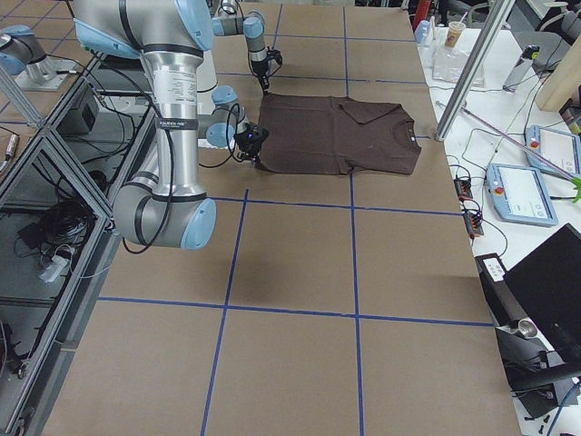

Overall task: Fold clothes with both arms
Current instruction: 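Lift the hem with both grippers and fold it toward the collar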

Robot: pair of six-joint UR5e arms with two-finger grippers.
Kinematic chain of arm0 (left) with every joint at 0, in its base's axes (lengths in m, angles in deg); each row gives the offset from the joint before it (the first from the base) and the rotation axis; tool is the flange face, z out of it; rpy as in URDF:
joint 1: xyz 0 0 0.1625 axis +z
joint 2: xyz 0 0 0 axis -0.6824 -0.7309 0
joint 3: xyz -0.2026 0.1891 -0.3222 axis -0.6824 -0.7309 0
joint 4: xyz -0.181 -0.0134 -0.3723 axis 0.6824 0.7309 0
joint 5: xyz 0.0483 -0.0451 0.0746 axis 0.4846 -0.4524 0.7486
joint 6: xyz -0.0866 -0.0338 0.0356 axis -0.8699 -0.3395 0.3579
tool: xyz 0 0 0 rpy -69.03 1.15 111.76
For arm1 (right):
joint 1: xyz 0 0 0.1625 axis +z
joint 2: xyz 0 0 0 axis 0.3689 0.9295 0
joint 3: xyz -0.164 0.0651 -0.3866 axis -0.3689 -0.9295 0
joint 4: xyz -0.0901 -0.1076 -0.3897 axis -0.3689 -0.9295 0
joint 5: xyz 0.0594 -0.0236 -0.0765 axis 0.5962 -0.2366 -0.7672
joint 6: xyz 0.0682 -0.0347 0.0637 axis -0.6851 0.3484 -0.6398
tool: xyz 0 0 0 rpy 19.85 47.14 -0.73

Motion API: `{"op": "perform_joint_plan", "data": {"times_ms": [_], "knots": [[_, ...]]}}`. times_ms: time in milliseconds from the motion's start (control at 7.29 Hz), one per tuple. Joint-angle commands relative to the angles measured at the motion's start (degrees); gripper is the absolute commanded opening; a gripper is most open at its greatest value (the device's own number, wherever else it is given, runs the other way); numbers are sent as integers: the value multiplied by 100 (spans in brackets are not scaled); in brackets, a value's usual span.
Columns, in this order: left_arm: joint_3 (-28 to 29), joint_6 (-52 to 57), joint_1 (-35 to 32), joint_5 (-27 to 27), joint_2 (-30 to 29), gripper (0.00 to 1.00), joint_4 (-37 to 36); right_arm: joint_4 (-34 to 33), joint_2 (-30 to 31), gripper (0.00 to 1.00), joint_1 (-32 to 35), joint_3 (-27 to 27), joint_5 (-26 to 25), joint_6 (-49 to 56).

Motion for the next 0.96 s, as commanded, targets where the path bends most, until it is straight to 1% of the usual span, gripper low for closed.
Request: {"op": "perform_joint_plan", "data": {"times_ms": [0, 137, 274, 412, 549, 686, 823], "knots": [[-583, -75, -23, -170, 57, 0, -12, -7, 563, 0, -36, 707, 45, -5], [-1082, -224, 55, -179, 67, 0, -413, -7, 819, 0, -184, 937, 62, -31], [-1783, -225, 73, -388, 41, 0, -1069, -7, 979, 0, -177, 1270, 167, -32], [-2304, -252, 21, -529, 49, 0, -1441, -16, 1024, 0, 93, 1578, 246, -6], [-2231, -156, -66, -548, -90, 0, -1454, -7, 807, 0, 513, 1512, 612, 21], [-1812, 263, -615, -487, -535, 0, -1445, -50, 282, 0, 1144, 1154, 1043, 273], [-1068, 928, -1325, -512, -1262, 0, -1480, -338, -410, 0, 1733, 663, 1360, 781]]}}
